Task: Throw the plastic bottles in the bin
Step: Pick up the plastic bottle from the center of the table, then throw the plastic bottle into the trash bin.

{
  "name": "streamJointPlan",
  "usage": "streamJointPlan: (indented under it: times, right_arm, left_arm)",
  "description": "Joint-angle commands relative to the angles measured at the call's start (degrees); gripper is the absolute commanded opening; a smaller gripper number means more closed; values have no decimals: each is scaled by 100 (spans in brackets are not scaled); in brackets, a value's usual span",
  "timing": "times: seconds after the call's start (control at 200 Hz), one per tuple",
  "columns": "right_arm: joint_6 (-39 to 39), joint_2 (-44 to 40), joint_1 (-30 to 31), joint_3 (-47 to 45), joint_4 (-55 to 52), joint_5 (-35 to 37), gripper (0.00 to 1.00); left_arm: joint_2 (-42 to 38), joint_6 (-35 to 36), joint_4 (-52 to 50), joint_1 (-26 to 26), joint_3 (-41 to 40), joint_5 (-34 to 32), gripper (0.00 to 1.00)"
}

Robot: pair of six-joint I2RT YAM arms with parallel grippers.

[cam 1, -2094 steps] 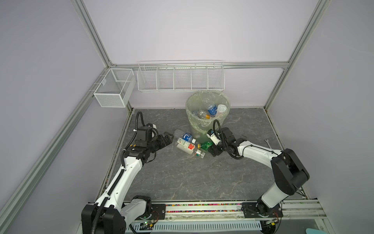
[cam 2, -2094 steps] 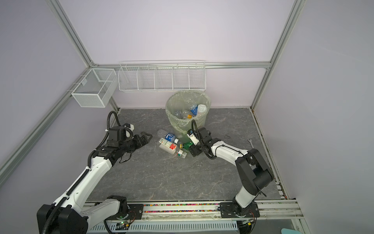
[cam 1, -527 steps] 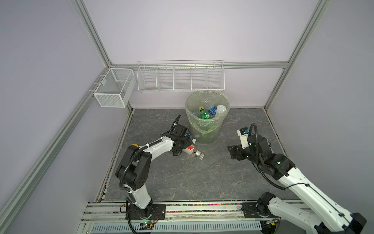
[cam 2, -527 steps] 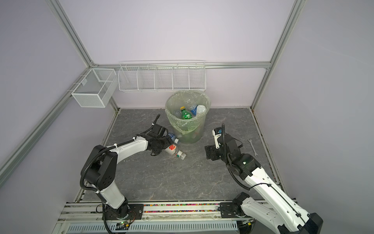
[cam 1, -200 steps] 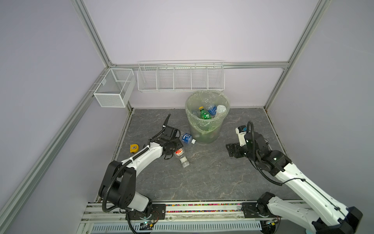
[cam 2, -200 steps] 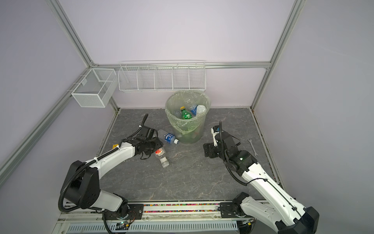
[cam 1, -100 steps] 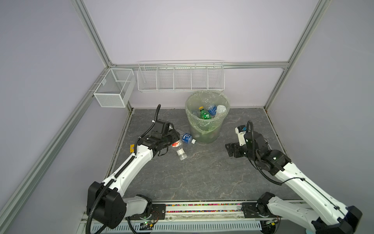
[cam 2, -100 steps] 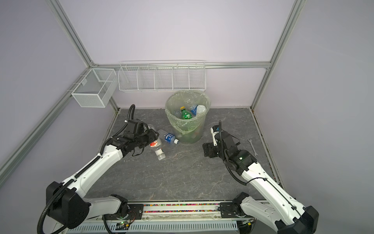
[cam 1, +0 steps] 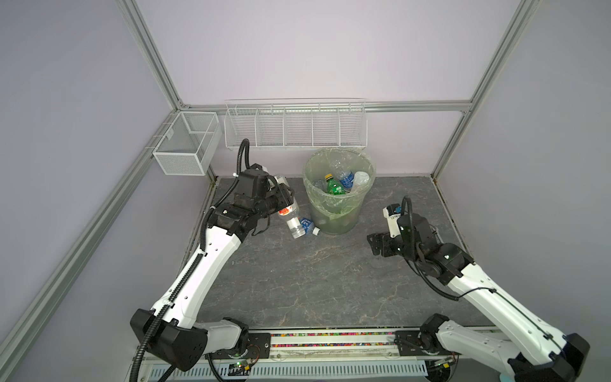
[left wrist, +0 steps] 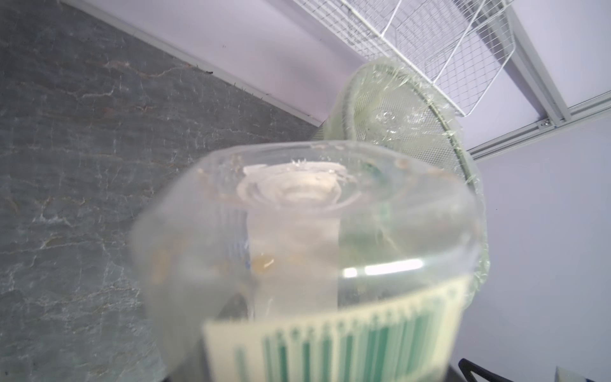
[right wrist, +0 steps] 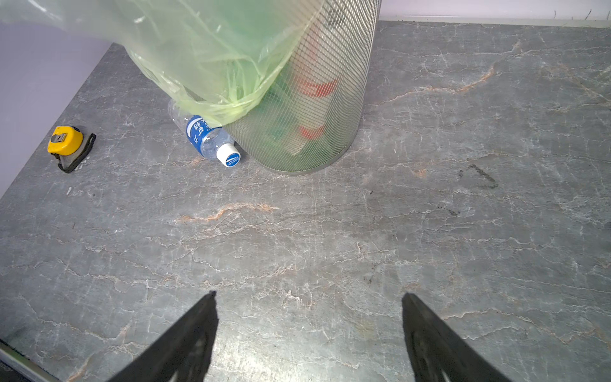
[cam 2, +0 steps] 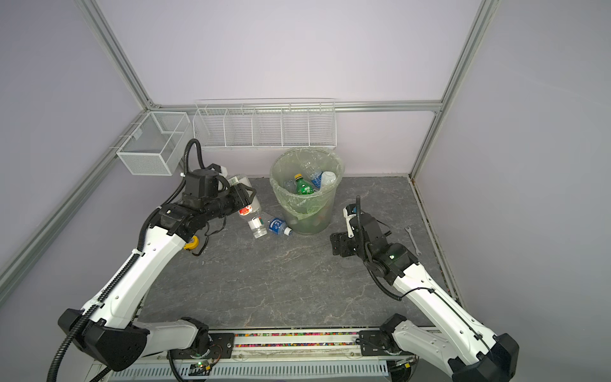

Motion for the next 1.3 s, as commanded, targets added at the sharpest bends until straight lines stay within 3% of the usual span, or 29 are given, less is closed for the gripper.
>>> streamJointPlan:
  times: [0.0,0.275,0.595,0.785,1.03,1.295]
  right_arm:
    - [72,-120,-29,63,59,-28,88]
    - [16,-71,-29,96,36,44,88]
    - [-46,-78,-28,84,75,141,88]
    - [-90,-127,-30,33,70,127,88]
    - [-79,-319,-32,-102,102,163,88]
    - [-26,-399,-39,-93,25,146,88]
  left_arm:
    - [203,310,-178,30,411,188,61]
    - [403,687,108,32,807,577,61]
    - [-343,890,413,29,-665,653,61]
    - [-282,822,332,34,-503,815,61]
    - [927,423,159,-122,1328,1338,60]
    - [3787,211,-1173,-300,5292,1611,64]
